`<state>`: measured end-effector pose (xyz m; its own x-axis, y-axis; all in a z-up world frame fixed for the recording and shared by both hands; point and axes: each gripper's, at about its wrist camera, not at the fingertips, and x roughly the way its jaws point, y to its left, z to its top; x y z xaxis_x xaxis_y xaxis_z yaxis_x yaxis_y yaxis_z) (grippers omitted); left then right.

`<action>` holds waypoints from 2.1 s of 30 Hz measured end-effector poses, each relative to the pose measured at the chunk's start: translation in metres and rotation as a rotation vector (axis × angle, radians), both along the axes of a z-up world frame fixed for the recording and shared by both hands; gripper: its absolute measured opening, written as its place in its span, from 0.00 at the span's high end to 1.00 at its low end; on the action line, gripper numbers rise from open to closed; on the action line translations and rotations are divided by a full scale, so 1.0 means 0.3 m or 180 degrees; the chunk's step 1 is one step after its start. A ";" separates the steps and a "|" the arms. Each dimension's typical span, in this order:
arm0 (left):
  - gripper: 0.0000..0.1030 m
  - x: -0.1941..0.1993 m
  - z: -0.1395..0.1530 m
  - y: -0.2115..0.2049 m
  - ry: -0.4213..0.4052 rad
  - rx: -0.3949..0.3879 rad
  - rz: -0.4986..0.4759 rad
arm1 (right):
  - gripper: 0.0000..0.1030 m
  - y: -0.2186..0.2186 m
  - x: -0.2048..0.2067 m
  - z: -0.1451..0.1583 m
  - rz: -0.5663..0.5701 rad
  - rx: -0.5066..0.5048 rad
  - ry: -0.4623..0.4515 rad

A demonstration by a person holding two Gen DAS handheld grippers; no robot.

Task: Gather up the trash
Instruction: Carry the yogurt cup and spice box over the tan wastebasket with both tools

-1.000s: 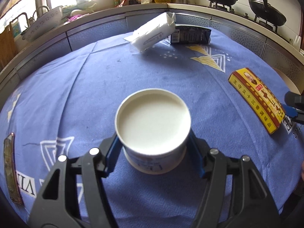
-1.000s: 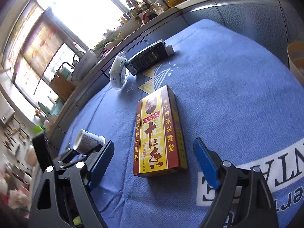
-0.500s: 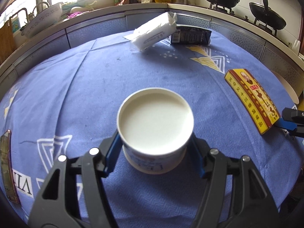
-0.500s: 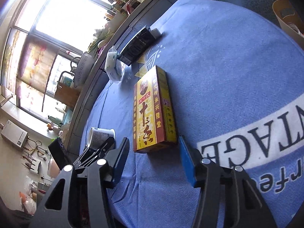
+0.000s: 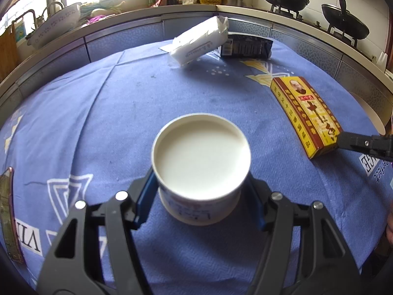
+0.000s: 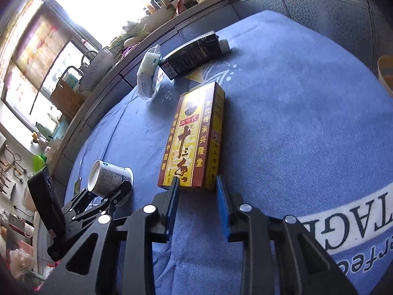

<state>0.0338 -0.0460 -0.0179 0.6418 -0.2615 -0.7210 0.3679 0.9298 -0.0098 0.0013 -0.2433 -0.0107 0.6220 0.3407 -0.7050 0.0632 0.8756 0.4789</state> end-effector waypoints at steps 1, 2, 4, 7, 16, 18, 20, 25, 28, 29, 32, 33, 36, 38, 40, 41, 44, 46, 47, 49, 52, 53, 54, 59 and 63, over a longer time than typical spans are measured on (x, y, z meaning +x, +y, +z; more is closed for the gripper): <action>0.40 0.000 0.000 0.000 0.0001 -0.0004 0.0000 | 0.74 0.021 0.000 0.010 0.0054 -0.0132 -0.0041; 0.40 -0.001 0.000 0.001 0.0000 -0.0007 0.0000 | 0.74 0.046 0.002 0.020 0.0129 -0.0279 -0.0074; 0.40 -0.001 0.000 0.001 0.0000 -0.0008 0.0000 | 0.75 0.089 0.009 0.033 0.0251 -0.0506 -0.0109; 0.39 0.000 0.000 0.002 0.0008 -0.0016 -0.0006 | 0.74 0.098 0.031 0.035 0.0317 -0.0355 -0.0096; 0.38 0.016 0.036 0.016 0.0000 -0.0110 0.0064 | 0.26 0.001 0.090 0.000 -0.0253 0.0120 0.0109; 0.38 0.024 0.059 0.019 -0.0067 -0.0138 0.0070 | 0.24 0.014 0.111 0.008 -0.0232 0.0072 0.0110; 0.38 0.037 0.071 0.016 -0.0098 -0.0125 0.0061 | 0.24 0.053 0.136 0.018 -0.0147 -0.0035 0.0119; 0.43 0.067 0.063 0.008 -0.0051 -0.0109 0.0048 | 0.23 0.191 0.179 0.000 0.0065 -0.0634 0.0177; 0.45 0.055 0.062 0.005 -0.0078 -0.0093 0.0031 | 0.24 0.216 0.175 -0.020 0.0089 -0.0902 0.0099; 0.46 0.049 0.061 0.007 -0.0093 -0.0094 0.0032 | 0.26 0.208 0.170 -0.021 0.0091 -0.0898 0.0067; 0.46 0.044 0.063 0.016 -0.0062 -0.0120 0.0050 | 0.30 0.156 0.146 -0.017 0.0058 -0.0753 0.0034; 0.46 0.043 0.067 0.017 -0.0041 -0.0149 0.0051 | 0.31 0.136 0.133 -0.012 0.0042 -0.0713 0.0019; 0.46 0.033 0.095 0.001 -0.0048 -0.0236 -0.0001 | 0.32 0.075 0.076 0.004 -0.0008 -0.0571 -0.0041; 0.46 0.026 0.115 -0.034 -0.0072 -0.0245 -0.0079 | 0.32 0.030 0.036 0.008 -0.0054 -0.0480 -0.0054; 0.46 0.020 0.133 -0.080 -0.0073 -0.0272 -0.0179 | 0.33 -0.017 -0.002 0.016 -0.0134 -0.0355 -0.0073; 0.46 0.017 0.141 -0.109 -0.0081 -0.0267 -0.0231 | 0.33 -0.045 -0.023 0.023 -0.0188 -0.0313 -0.0098; 0.46 0.007 0.150 -0.202 -0.0120 -0.0152 -0.0359 | 0.33 -0.128 -0.073 0.044 -0.0348 -0.0230 -0.0172; 0.46 0.007 0.146 -0.261 -0.0106 -0.0074 -0.0410 | 0.33 -0.181 -0.102 0.053 -0.0446 -0.0189 -0.0207; 0.46 0.007 0.143 -0.289 -0.0097 -0.0032 -0.0427 | 0.34 -0.208 -0.118 0.057 -0.0495 -0.0176 -0.0223; 0.46 0.005 0.138 -0.337 -0.0082 0.0027 -0.0454 | 0.34 -0.250 -0.141 0.058 -0.0564 -0.0140 -0.0242; 0.46 0.006 0.132 -0.391 -0.0048 0.0091 -0.0480 | 0.34 -0.296 -0.170 0.056 -0.0625 -0.0090 -0.0260; 0.46 0.008 0.130 -0.406 -0.0035 0.0108 -0.0488 | 0.34 -0.306 -0.177 0.054 -0.0632 -0.0079 -0.0265; 0.46 0.008 0.128 -0.419 -0.0024 0.0124 -0.0494 | 0.34 -0.314 -0.180 0.054 -0.0635 -0.0059 -0.0273; 0.46 0.012 0.130 -0.472 -0.0001 0.0192 -0.0513 | 0.34 -0.338 -0.191 0.059 -0.0589 0.0055 -0.0329; 0.46 0.010 0.130 -0.505 0.0006 0.0234 -0.0535 | 0.35 -0.360 -0.197 0.072 -0.0530 0.0275 -0.0389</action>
